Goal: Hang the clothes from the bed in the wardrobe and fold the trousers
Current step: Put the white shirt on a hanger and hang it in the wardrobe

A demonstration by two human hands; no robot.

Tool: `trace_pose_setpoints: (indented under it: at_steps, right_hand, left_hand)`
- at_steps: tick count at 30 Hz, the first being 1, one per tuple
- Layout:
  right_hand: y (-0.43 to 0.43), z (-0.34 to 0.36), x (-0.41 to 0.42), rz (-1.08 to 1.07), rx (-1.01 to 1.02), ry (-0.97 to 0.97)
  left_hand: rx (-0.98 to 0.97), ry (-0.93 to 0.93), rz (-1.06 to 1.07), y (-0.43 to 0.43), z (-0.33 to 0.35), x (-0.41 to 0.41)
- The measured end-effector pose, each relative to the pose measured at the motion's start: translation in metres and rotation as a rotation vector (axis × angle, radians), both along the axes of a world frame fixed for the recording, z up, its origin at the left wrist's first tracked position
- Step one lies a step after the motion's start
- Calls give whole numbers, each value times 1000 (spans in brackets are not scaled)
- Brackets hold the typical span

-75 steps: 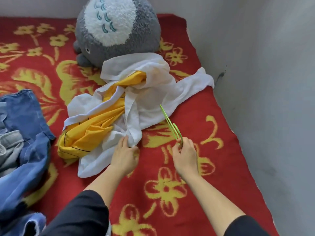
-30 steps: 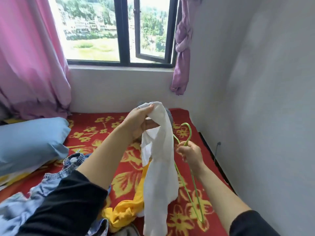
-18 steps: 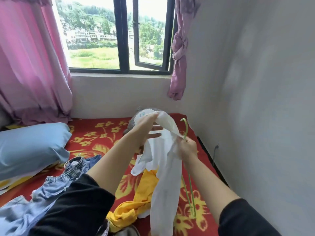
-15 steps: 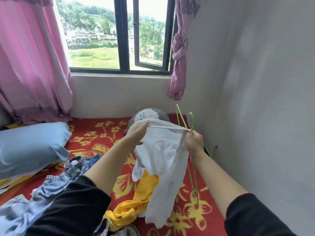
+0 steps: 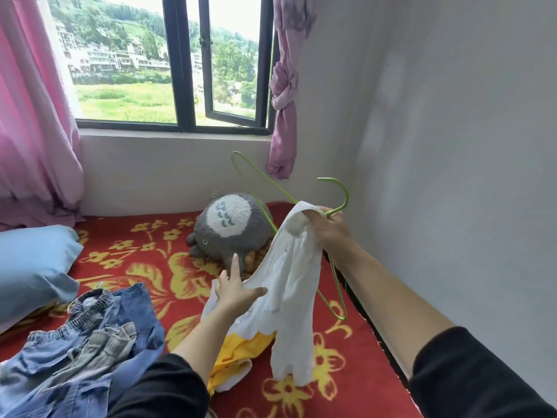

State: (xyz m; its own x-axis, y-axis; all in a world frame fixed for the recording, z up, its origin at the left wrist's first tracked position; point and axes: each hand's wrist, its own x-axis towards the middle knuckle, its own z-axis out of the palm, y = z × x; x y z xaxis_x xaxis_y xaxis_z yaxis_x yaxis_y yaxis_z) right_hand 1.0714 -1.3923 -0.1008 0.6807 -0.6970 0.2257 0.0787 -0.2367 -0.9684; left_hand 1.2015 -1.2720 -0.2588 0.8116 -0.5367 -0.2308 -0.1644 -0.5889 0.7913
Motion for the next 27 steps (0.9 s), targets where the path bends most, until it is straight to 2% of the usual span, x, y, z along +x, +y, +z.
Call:
trace_pose_setpoints:
  at_steps: [4, 9, 13, 16, 17, 21, 22, 27]
  right_hand:
    - [-6, 7, -16, -11, 8, 9]
    - [-37, 11, -38, -308, 59, -31]
    - [-74, 4, -50, -568, 79, -45]
    - [-91, -4, -51, -639, 79, -26]
    - [-94, -8, -49, -637, 73, 4]
    - [-99, -33, -42, -583, 22, 210]
    - [-100, -40, -41, -556, 27, 248]
    - [-94, -61, -37, -418, -2, 361]
  left_hand:
    - [44, -38, -180, -20, -16, -18]
    - [-160, 116, -2, -16, -5, -13]
    - [-487, 129, 96, -11, 68, 20]
    - [-650, 294, -3, -11, 131, 46]
    - [-602, 302, -34, -7, 143, 56]
    - [-123, 255, -35, 21, 150, 79]
    - [-69, 280, -56, 25, 146, 81]
    - [-219, 452, -33, 19, 131, 81]
